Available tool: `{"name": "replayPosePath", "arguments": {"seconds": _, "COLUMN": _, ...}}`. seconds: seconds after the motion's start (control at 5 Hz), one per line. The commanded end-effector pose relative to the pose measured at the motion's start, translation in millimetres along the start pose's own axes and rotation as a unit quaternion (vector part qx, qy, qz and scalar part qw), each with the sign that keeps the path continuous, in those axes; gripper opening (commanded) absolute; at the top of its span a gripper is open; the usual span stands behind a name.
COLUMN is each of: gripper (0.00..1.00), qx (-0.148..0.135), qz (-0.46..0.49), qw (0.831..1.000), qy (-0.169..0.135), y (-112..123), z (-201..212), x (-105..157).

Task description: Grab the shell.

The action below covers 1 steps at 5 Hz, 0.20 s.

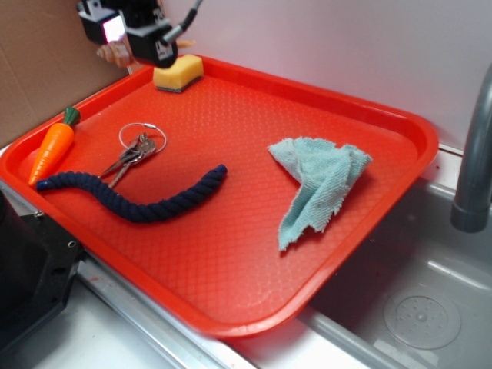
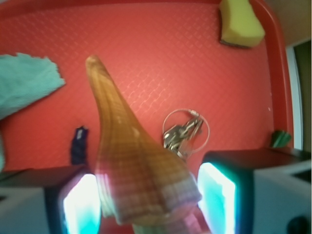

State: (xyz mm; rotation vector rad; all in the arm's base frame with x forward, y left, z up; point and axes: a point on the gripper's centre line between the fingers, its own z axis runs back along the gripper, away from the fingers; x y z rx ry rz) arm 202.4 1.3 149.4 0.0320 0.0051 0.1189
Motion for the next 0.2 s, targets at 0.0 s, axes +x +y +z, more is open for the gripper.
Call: {"name": "replayPosePath", "arguments": {"seconds": 0.0, "gripper": 0.0, "qx": -0.022, "qz": 0.037, "qw": 0.998, "qy": -0.035, "y": 0.5, "z": 18.8, "x": 7.1}}
